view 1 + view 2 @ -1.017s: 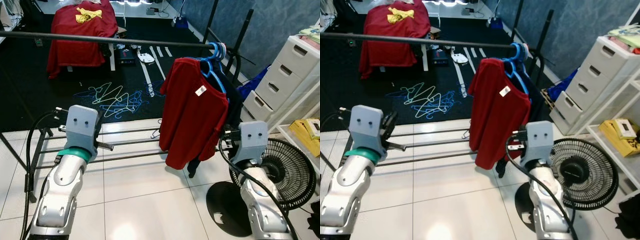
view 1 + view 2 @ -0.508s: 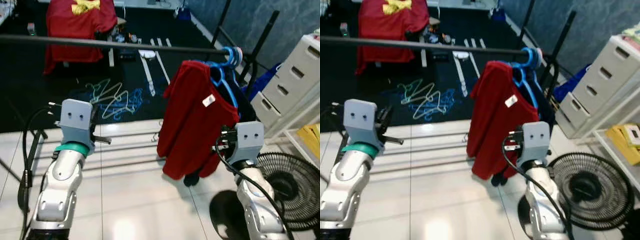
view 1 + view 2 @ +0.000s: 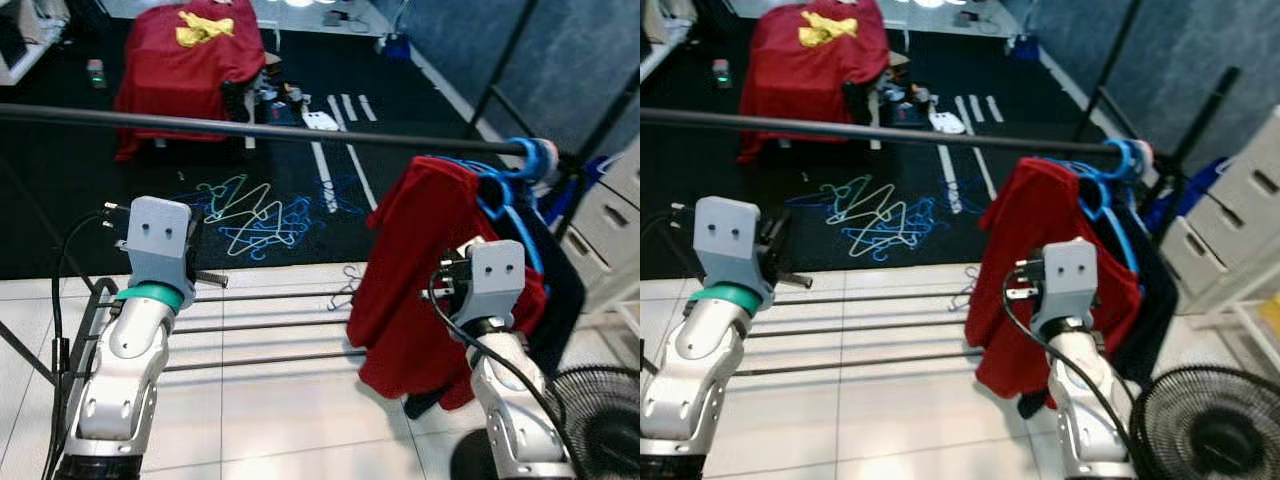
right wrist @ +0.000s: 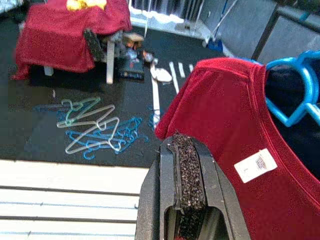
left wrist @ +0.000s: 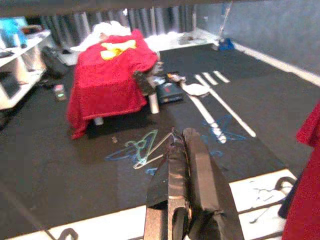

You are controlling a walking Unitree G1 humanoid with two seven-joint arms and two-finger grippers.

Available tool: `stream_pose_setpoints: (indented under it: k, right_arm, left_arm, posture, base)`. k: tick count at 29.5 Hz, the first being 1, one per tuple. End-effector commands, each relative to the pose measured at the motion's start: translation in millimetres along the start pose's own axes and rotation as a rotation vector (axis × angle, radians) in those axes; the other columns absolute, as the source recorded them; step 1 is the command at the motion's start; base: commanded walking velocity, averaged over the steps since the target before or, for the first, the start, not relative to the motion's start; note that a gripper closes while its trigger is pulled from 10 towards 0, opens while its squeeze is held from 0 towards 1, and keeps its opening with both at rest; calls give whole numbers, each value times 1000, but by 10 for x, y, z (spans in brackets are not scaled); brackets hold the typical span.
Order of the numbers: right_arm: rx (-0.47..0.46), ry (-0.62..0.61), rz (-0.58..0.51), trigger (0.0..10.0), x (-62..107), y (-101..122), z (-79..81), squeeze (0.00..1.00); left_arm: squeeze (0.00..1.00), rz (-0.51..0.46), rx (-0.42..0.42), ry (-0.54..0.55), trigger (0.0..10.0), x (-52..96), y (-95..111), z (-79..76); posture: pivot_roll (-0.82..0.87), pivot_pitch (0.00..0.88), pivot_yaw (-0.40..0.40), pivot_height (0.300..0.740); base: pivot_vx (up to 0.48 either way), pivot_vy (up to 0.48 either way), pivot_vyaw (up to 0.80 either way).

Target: Hang hanger

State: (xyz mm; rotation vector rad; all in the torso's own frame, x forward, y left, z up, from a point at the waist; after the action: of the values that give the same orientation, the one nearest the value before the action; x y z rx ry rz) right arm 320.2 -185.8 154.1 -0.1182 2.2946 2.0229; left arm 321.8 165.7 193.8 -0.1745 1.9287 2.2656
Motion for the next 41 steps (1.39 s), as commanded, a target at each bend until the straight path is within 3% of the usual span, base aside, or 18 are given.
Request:
stream_pose_setpoints:
  k: [1, 8, 14, 15, 18, 19, 22, 24, 29, 31, 33, 35, 41]
  right_arm:
    - [4, -23, 10, 10000, 17, -36, -51, 0]
    - [3, -31, 9, 10000, 7, -37, -62, 0]
    - [20, -79, 3, 10000, 13, -18, -161, 0]
    - [29, -115, -2, 10000, 12, -5, -239, 0]
    - [29, -115, -2, 10000, 12, -5, -239, 0]
    - [43, -159, -8, 10000, 6, 13, -355, 0]
    - [43, -159, -8, 10000, 6, 13, -355, 0]
    - [54, -217, -21, 10000, -13, 55, -522, 0]
    - [51, -214, -23, 10000, -21, 58, -515, 0]
    - [22, -166, -18, 10000, -15, 24, -342, 0]
    - [22, -166, -18, 10000, -15, 24, -342, 0]
    - [4, -140, -11, 10000, 7, -3, -239, 0]
    - [0, -131, -5, 10000, 20, -18, -216, 0]
  left_arm:
    - [0, 2, -1, -19, 10000, 4, -6, -44]
    - [0, 9, 5, -44, 10000, 26, -18, -87]
    - [0, 22, 26, -62, 10000, 59, -43, -105]
    - [0, 27, 21, -63, 10000, 66, -56, -102]
    - [0, 27, 21, -63, 10000, 66, -56, -102]
    - [0, 36, 18, -66, 10000, 74, -75, -102]
    - [0, 36, 18, -66, 10000, 74, -75, -102]
    - [0, 49, -2, -77, 10000, 78, -106, -109]
    - [0, 55, -13, -79, 10000, 73, -112, -113]
    - [0, 54, -18, -75, 10000, 66, -106, -120]
    - [0, 54, -18, -75, 10000, 66, -106, -120]
    - [0, 57, -15, -71, 10000, 66, -108, -121]
    - [0, 60, -13, -72, 10000, 69, -110, -125]
  posture:
    - [-17, 13, -8, 740]
    - [-19, 14, -6, 740]
    - [-20, 19, -3, 740]
    - [-21, 24, 1, 740]
    - [-21, 24, 1, 740]
    - [-26, 32, 9, 740]
    - [-26, 32, 9, 740]
    - [-21, 41, 16, 740]
    - [-16, 41, 16, 740]
    - [-10, 43, 17, 740]
    - [-10, 43, 17, 740]
    - [-11, 46, 16, 740]
    - [-11, 48, 15, 740]
  base:
    - [262, 0, 0]
    - [37, -40, 0]
    - [0, 0, 0]
    - [0, 0, 0]
    - [0, 0, 0]
    - [0, 0, 0]
    - [0, 0, 0]
    - [0, 0, 0]
    - [0, 0, 0]
    - [0, -141, 0]
    - [0, -281, 0]
    - [0, -317, 0]
    - [0, -319, 0]
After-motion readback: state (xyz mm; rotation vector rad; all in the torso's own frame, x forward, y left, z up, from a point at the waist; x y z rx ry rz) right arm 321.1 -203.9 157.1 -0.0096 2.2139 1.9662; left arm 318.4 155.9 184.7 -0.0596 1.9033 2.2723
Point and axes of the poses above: a point about 5 cm out from each wrist's last joint towards the gripper, its own x axis pointing back from the gripper into the wrist, its own y axis along the axis of the wrist's last joint, z = x × y, the point moved 2 cm from there along -x, pointing out of the wrist towards the gripper, and after that the axes turned 1 degree about -x, right-handed, at the moved point
